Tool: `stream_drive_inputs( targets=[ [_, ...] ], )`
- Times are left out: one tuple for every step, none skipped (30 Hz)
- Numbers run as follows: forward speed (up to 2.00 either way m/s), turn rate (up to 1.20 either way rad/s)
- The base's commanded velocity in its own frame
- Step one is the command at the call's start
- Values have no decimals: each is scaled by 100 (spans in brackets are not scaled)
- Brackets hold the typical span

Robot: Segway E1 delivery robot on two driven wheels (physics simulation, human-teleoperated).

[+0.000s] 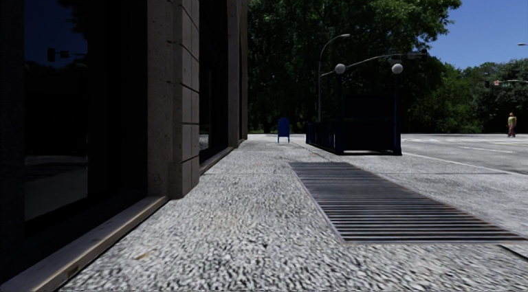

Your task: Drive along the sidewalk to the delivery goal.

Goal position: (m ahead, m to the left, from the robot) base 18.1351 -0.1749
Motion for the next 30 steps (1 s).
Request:
stream_drive_inputs(
  targets=[
    [200,0],
    [200,0],
    [200,0],
    [200,0],
    [200,0],
    [200,0],
    [200,0],
    [200,0],
    [200,0],
    [200,0],
    [200,0],
    [200,0],
    [200,0],
    [200,0],
    [200,0],
    [200,0],
    [200,0],
    [200,0],
    [200,0],
    [200,0],
    [200,0],
    [200,0],
    [200,0],
    [200,0],
    [200,0],
    [200,0],
    [200,0],
    [200,0],
    [200,0],
    [200,0]
  ],
)
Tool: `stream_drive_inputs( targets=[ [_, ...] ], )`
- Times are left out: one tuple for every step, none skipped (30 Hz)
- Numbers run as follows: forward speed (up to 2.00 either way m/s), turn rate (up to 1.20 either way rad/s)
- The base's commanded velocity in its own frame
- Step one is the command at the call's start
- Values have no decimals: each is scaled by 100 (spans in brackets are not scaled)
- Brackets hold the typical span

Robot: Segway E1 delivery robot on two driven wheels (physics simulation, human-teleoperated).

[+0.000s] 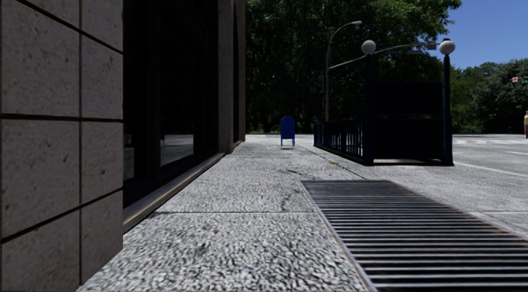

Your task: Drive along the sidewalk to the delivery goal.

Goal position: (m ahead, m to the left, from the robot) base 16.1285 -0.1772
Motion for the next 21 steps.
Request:
stream_drive_inputs(
  targets=[
    [200,0],
    [200,0],
    [200,0],
    [200,0],
    [200,0],
    [200,0],
    [200,0],
    [200,0],
    [200,0],
    [200,0],
    [200,0],
    [200,0],
    [200,0],
    [200,0],
    [200,0],
    [200,0],
    [200,0],
    [200,0],
    [200,0],
    [200,0],
    [200,0]
  ],
)
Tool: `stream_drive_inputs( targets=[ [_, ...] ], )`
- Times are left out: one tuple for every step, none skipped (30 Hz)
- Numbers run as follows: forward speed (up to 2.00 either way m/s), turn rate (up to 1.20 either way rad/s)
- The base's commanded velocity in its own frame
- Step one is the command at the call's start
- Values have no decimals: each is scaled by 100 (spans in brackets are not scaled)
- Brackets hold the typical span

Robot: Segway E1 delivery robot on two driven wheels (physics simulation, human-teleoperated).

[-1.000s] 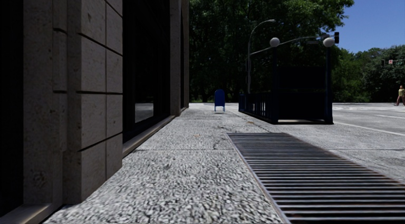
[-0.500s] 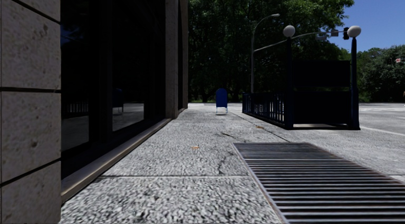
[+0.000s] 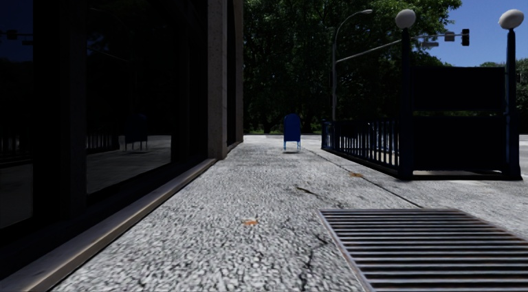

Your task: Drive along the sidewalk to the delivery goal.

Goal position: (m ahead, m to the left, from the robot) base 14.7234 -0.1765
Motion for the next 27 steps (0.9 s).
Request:
stream_drive_inputs(
  targets=[
    [200,0],
    [200,0],
    [200,0],
    [200,0],
    [200,0],
    [200,2],
    [200,12],
    [200,12],
    [200,15],
    [200,13],
    [200,0],
    [200,0],
    [200,0],
    [200,0],
    [200,0],
    [200,0],
    [200,0],
    [200,0],
    [200,0],
    [200,0],
    [200,0],
    [200,0],
    [200,0],
    [200,0],
    [200,0],
    [200,0],
    [200,0]
  ],
)
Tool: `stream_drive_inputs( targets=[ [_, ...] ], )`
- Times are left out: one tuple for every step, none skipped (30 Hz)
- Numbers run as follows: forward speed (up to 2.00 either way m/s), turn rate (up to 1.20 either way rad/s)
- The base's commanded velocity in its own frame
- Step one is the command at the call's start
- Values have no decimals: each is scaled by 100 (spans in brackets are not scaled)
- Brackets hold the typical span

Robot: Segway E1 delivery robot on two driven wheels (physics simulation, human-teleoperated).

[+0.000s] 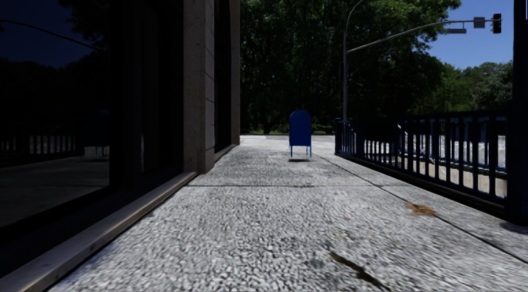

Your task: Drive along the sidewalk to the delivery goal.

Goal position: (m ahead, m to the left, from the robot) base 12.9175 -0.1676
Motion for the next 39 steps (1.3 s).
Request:
stream_drive_inputs(
  targets=[
    [200,5],
    [200,7],
    [200,7],
    [200,7],
    [200,10],
    [200,14],
    [200,26],
    [200,26],
    [200,34],
    [200,36],
    [200,36],
    [200,0],
    [200,0],
    [200,0],
    [200,0],
    [200,0],
    [200,0],
    [200,0],
    [200,0],
    [200,0],
    [200,0],
    [200,0],
    [200,0],
    [200,0],
    [200,0],
    [200,0],
    [200,0],
    [200,0],
    [200,0],
    [200,0],
    [200,0],
    [200,0],
    [200,0],
    [200,0],
    [200,0],
    [200,0],
    [200,0],
    [200,0],
    [200,0]
  ],
)
